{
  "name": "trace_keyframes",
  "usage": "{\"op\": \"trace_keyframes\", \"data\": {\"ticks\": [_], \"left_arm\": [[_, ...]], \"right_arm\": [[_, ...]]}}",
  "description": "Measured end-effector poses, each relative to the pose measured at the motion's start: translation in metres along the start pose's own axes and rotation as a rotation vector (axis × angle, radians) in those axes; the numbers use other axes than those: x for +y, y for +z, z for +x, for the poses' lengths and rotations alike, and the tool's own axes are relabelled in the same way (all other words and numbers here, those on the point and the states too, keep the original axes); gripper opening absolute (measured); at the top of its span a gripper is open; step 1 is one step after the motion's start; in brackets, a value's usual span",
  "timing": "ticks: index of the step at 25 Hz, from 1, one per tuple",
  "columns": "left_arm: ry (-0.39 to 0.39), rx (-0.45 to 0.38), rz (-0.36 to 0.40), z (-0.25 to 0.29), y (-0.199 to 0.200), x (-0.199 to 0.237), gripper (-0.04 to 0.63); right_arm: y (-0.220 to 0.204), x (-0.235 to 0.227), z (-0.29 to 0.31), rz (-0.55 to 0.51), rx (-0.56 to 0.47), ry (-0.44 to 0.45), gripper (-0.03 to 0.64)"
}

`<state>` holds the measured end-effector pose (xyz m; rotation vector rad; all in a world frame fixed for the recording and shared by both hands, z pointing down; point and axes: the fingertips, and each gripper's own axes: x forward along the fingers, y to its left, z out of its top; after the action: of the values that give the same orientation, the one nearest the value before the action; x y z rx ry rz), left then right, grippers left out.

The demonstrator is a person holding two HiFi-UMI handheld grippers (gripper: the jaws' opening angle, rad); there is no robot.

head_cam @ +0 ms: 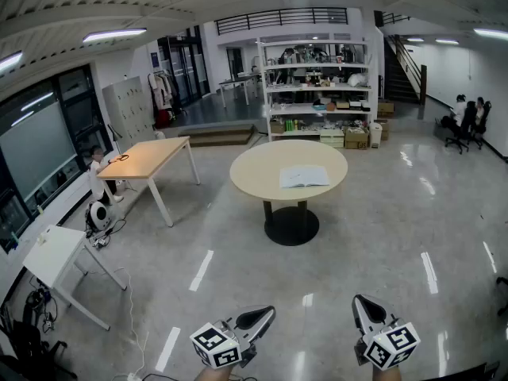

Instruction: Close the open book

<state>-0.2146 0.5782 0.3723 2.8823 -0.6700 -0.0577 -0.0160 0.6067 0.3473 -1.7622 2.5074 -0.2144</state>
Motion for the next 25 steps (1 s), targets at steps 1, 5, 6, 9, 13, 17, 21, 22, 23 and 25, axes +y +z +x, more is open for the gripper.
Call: {"op": "trace_keyframes", "data": {"ticks": [1, 5, 6, 9, 13, 17, 21, 22, 23, 25], "left_arm": [[-0.002, 0.001, 0.001, -0.002, 0.001, -0.001, -0.003], [-0.008, 0.001, 0.001, -0.004, 0.001, -0.002, -0.003], [-0.01, 0.0, 0.001, -0.003, 0.001, -0.002, -0.003], [-0.012, -0.006, -0.001, 0.0, 0.004, 0.0, -0.003], [-0.021, -0.009, -0.003, -0.002, 0.001, 0.0, -0.003], [-0.025, -0.01, -0.008, -0.004, 0.001, 0.001, -0.003], [-0.027, -0.011, -0.018, -0.005, 0.001, 0.007, -0.003], [-0.028, -0.011, -0.02, -0.007, 0.0, 0.01, -0.003], [-0.029, -0.012, -0.023, -0.009, 0.0, 0.013, -0.003], [-0.03, -0.014, -0.029, -0.012, 0.0, 0.021, -0.003]], "right_arm": [[0.001, 0.002, -0.001, -0.001, 0.001, 0.0, -0.002], [0.002, 0.004, -0.002, -0.006, 0.001, -0.004, -0.002], [0.002, 0.004, -0.001, -0.007, 0.0, -0.004, -0.002], [0.004, 0.003, 0.001, -0.009, 0.001, -0.006, -0.002], [0.0, 0.007, 0.001, -0.008, 0.004, -0.01, -0.002], [0.001, 0.008, 0.001, -0.01, 0.004, -0.017, -0.002], [0.005, 0.012, 0.004, -0.008, -0.016, -0.013, -0.002], [0.004, 0.013, 0.006, -0.012, -0.017, -0.017, -0.002], [0.004, 0.015, 0.01, -0.017, -0.016, -0.019, -0.002], [0.002, 0.019, 0.018, -0.019, -0.015, -0.02, -0.002]]}}
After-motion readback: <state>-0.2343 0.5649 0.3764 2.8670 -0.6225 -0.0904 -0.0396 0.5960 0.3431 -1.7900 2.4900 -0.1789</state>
